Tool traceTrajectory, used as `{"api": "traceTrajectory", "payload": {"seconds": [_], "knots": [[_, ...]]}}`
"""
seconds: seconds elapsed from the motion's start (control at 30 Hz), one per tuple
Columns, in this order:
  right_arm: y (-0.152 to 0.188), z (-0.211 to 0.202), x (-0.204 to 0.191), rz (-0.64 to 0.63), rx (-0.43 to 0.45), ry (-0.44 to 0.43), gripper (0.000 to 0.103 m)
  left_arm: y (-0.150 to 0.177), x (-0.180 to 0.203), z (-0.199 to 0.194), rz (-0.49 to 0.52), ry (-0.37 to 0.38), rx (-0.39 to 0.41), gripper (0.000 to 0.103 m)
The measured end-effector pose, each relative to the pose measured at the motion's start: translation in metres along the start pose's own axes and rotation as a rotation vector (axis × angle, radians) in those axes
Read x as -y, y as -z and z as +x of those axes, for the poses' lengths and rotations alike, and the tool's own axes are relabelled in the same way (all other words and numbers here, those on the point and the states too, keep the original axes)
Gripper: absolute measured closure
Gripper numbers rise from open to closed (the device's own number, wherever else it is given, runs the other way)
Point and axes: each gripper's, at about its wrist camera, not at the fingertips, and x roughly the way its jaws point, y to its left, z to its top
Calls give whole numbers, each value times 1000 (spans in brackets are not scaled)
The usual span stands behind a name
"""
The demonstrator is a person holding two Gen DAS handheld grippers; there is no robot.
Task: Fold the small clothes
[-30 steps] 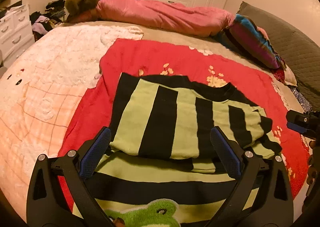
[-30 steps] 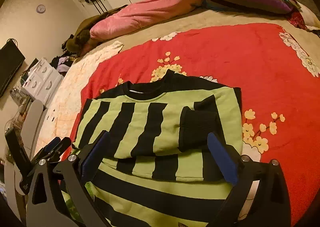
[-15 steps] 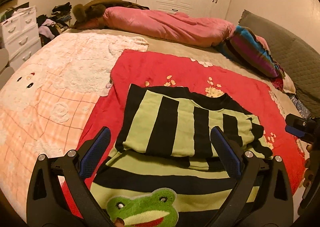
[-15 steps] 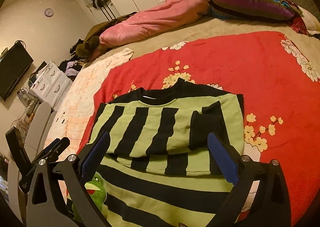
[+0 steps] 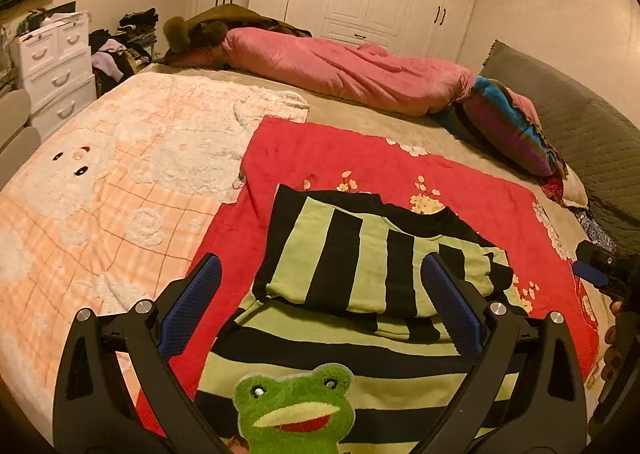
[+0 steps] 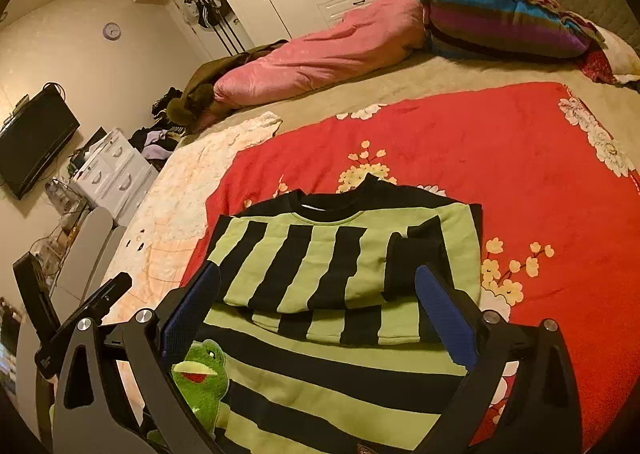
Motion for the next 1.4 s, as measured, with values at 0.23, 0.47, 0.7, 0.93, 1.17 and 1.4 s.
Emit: {"api": "traceTrajectory", "payload": {"seconds": [0.23, 0.47, 0.7, 0.93, 1.17, 1.4], "knots": [[7, -15, -7, -14, -4, -16, 4, 3, -2, -18, 11, 0, -1, 10], [27, -26, -12, -57, -43, -5, 4, 11, -8, -33, 22, -20, -4, 10], [52, -30, -10, -62, -95, 7, 4, 24, -13, -41, 31, -39, -32, 9], [70, -36, -7, -82, -125, 24, 4, 38, -12, -51, 55, -57, -47, 9], [91, -42, -1, -96, -166, 50, 4, 48, -13, -51, 64, -72, -78, 9], [113, -41, 7, -118, -223, 70, 4, 55, -14, -52, 69, -82, -99, 9]]}}
